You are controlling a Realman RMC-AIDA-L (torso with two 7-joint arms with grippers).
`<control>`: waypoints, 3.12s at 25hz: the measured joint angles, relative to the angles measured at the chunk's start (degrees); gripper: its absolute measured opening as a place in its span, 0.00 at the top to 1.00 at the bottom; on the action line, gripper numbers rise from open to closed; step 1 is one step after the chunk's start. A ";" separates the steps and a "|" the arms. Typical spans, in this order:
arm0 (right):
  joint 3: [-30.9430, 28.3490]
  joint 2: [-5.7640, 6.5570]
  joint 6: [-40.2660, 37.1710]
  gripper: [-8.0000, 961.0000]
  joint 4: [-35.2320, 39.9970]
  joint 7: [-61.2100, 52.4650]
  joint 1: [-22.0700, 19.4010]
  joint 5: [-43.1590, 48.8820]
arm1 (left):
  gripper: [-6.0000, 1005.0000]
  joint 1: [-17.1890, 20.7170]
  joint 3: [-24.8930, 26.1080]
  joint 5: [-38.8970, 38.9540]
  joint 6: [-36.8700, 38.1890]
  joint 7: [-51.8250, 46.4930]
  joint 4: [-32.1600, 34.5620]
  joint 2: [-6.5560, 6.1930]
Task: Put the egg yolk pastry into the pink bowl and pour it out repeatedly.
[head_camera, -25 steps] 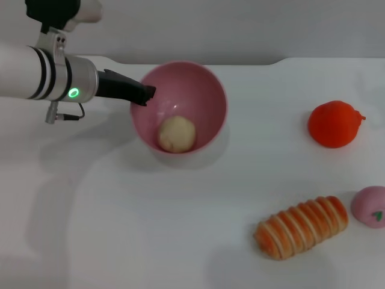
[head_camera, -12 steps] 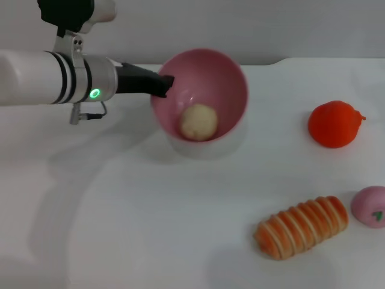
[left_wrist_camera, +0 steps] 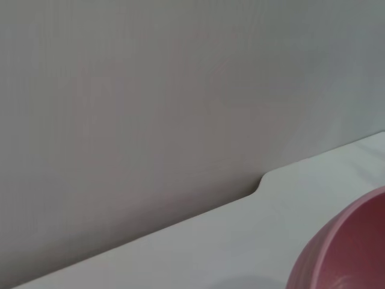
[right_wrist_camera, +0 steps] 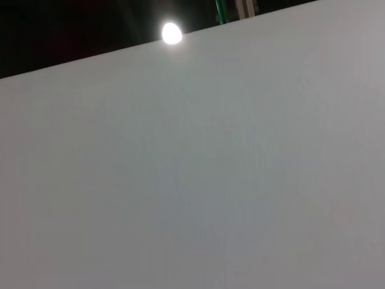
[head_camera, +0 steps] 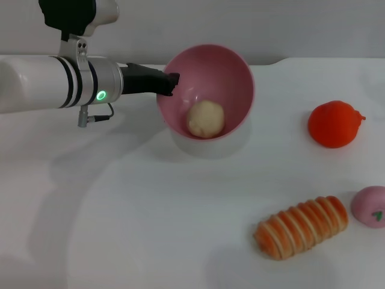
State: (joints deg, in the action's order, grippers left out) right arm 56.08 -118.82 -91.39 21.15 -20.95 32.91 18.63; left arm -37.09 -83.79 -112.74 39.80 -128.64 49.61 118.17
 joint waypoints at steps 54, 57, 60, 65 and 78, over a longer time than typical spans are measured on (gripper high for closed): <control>0.51 -0.27 -0.31 0.26 -3.54 -3.40 0.93 -2.81 | 0.88 -0.94 -0.24 -0.14 -5.47 1.42 -1.81 -0.08; 0.52 -0.27 -0.27 0.26 -4.03 -3.40 1.03 -2.81 | 0.88 -0.82 -0.75 -0.09 -7.18 1.44 -1.80 0.01; 0.51 -0.27 -0.27 0.26 -4.11 -3.40 1.05 -2.81 | 0.88 -0.81 -1.55 -0.07 -8.32 1.59 -1.80 0.04; 0.51 -0.27 -0.21 0.26 -4.24 -3.40 1.08 -2.81 | 0.88 1.34 -17.75 0.08 -28.71 11.49 0.02 0.28; 0.20 -0.27 -0.63 0.28 -4.82 -3.40 0.81 -2.81 | 0.88 1.62 -41.00 -4.83 -62.35 11.22 4.39 0.23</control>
State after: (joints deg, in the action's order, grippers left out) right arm 56.28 -119.09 -92.01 16.33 -24.35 33.72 15.81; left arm -35.47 -124.80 -117.57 -22.55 -117.42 54.00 118.39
